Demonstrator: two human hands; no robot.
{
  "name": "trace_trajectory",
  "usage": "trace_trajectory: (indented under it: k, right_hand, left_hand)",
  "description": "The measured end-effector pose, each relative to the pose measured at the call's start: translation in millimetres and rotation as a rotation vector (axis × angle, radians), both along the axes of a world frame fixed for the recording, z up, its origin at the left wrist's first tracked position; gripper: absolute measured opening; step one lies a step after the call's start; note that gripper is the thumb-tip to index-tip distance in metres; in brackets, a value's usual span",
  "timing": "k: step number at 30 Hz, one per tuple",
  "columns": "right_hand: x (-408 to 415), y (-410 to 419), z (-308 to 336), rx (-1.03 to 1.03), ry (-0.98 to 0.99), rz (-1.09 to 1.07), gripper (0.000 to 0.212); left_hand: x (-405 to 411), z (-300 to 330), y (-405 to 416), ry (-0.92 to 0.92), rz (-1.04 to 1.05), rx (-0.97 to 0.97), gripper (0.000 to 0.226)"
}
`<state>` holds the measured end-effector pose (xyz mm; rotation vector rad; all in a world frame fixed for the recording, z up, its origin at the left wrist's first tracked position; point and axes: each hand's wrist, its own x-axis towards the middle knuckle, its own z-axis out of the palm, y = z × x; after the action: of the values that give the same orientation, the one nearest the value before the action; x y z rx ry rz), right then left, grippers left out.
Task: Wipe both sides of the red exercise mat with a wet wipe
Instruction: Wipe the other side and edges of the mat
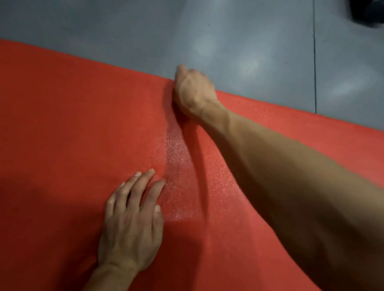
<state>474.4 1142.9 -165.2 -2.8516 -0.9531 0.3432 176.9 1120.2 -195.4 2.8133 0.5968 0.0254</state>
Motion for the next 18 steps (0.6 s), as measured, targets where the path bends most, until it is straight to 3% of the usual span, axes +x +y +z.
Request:
trace_trajectory:
  k: [5, 9, 18]
  right_hand:
    - [43.3, -109.8, 6.4, -0.096, -0.037, -0.275, 0.026]
    - [44.0, -100.1, 12.7, -0.099, 0.007, -0.358, 0.028]
    - [-31.5, 73.9, 13.8, 0.117, 0.055, 0.034, 0.034]
  left_hand:
    - [1.8, 3.8, -1.1, -0.015, 0.027, -0.021, 0.052]
    - [0.7, 4.4, -0.7, -0.019, 0.024, -0.044, 0.051]
    - [-0.5, -0.4, 3.1, -0.052, -0.022, -0.038, 0.052]
